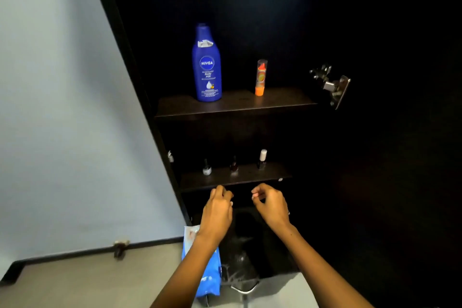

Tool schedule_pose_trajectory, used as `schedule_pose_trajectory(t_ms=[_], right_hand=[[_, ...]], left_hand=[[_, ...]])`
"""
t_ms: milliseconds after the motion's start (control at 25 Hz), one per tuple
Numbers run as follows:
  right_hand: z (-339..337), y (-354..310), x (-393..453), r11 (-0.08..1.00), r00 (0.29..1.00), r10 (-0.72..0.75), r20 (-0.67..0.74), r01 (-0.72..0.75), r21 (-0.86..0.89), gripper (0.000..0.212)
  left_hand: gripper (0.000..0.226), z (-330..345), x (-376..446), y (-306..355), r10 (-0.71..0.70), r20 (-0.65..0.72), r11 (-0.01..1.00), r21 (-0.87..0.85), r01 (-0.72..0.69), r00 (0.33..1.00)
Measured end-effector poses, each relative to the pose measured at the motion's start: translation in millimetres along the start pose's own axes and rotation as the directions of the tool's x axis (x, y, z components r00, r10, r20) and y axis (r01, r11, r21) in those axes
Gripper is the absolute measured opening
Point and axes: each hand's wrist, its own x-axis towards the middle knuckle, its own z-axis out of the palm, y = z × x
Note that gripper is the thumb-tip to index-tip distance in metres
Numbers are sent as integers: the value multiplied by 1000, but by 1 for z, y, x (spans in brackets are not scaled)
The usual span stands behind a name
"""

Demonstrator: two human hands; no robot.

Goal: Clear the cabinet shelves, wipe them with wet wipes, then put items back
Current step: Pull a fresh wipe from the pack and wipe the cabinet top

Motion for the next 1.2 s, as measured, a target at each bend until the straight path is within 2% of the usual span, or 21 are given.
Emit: schedule_pose_trajectory(t_ms=[160,400,480,720,800,920,1040,1200], right_hand=[[40,3,-35,998,987,50,153,-53,19,9],[119,-5,-73,985,921,173,348,-171,-38,9],[140,-8,-75,971,894,237,380,-225,-76,7],[196,-27,-70,927,822,369,434,-295,-230,15],[203,-32,-73,920,791,376,482,-254,-300,17],[218,-31,-72,907,768,375,520,-187,-377,18],[227,-34,-70,866,781,330,531,-27,-499,24],[236,-34,-72,804,789,211,577,196,-562,29]], left_hand=[[22,9,-62,-21,-185,60,976,-104,190,981],[23,30,-123,-77,-456,257,812,-272,517,852],[23,36,-125,-96,-489,307,771,-284,569,816],[16,61,-108,-145,-464,431,735,-300,608,774],[11,64,-107,-151,-489,468,680,-325,657,736],[23,76,-105,-159,-494,505,628,-356,693,707],[21,81,-102,-159,-521,513,614,-330,717,682],[12,90,-102,-162,-559,536,525,-362,770,633]])
